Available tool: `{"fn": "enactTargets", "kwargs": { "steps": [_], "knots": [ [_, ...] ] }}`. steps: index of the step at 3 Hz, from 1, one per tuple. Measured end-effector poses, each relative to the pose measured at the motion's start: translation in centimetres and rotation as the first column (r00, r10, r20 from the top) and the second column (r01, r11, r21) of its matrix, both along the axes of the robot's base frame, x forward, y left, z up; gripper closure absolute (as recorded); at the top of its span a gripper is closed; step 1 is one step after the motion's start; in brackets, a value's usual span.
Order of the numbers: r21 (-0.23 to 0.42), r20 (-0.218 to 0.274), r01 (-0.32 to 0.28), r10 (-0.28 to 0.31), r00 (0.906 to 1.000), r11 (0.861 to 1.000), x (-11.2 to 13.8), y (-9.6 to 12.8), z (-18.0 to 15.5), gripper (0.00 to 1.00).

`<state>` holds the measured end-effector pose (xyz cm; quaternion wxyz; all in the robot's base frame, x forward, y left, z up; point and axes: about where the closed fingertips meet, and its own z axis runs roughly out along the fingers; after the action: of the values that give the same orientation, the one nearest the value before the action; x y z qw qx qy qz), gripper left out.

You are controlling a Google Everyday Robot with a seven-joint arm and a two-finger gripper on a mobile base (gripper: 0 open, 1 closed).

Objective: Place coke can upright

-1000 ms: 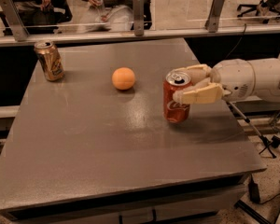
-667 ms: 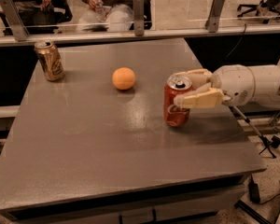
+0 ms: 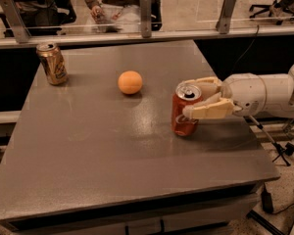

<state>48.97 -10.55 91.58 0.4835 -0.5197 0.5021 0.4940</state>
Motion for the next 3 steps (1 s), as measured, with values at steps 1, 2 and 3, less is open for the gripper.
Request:
{"fn": "enactTargets", "kwargs": {
  "steps": [1, 2, 3],
  "knots": [
    [0.0, 0.0, -0.002, 0.002, 1.0, 1.0, 0.01, 0.24, 0.09, 0.39],
    [0.0, 0.001, -0.006, 0.006, 1.0, 1.0, 0.02, 0.46, 0.15, 0.16],
    [0.0, 0.002, -0.009, 0.009, 1.0, 1.0, 0.02, 0.72, 0.22, 0.0]
  ]
}}
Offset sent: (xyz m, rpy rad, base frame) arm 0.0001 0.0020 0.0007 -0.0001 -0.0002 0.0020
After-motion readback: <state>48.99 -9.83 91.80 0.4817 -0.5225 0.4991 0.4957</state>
